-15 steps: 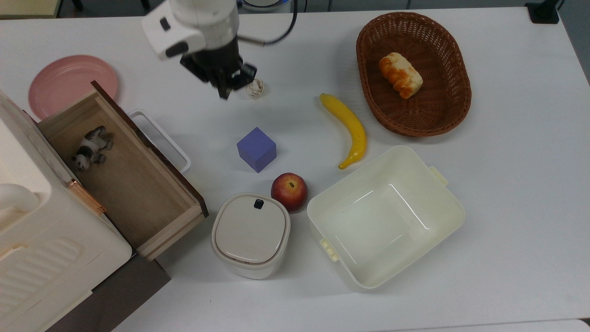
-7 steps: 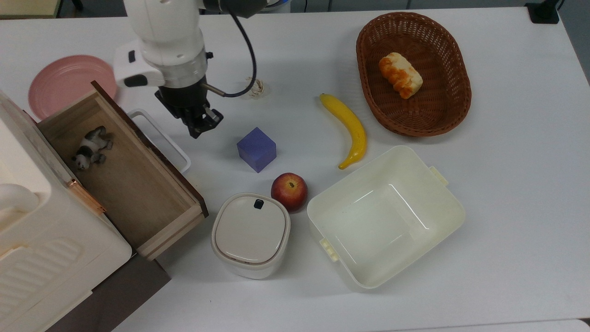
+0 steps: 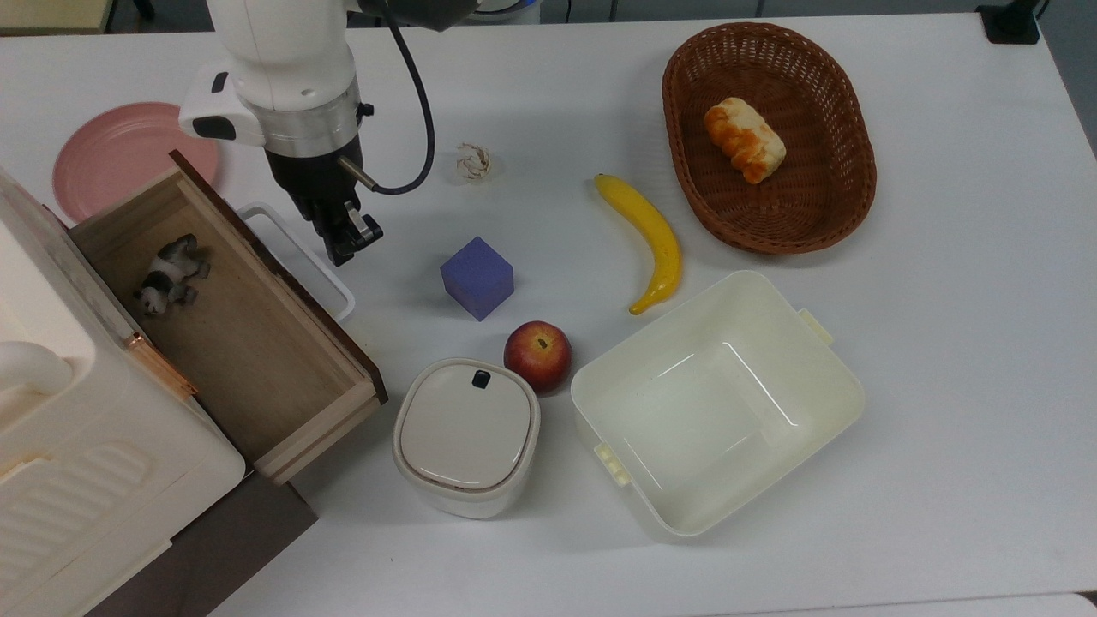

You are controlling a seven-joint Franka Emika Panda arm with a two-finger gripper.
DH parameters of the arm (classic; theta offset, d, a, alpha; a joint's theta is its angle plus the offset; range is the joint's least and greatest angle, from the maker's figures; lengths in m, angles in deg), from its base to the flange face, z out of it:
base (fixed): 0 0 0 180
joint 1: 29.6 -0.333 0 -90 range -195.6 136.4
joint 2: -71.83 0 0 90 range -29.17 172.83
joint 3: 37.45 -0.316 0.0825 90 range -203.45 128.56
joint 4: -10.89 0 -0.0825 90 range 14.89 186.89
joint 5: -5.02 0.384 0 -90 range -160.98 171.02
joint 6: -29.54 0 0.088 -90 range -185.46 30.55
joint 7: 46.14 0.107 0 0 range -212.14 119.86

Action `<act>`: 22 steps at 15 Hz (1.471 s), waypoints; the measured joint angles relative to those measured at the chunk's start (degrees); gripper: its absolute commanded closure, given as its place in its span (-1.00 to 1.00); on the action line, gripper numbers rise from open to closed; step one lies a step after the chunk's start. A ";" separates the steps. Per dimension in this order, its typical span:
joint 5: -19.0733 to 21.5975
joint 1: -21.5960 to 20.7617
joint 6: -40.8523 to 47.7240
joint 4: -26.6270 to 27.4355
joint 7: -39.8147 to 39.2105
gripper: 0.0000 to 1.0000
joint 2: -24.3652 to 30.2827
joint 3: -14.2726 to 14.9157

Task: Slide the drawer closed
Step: 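Move the gripper down to the front panel of the open wooden drawer, then push the drawer front with the gripper into the wooden cabinet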

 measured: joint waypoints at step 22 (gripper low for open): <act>0.01 2.63 -3.17 0.03 0.74 1.00 -2.92 0.16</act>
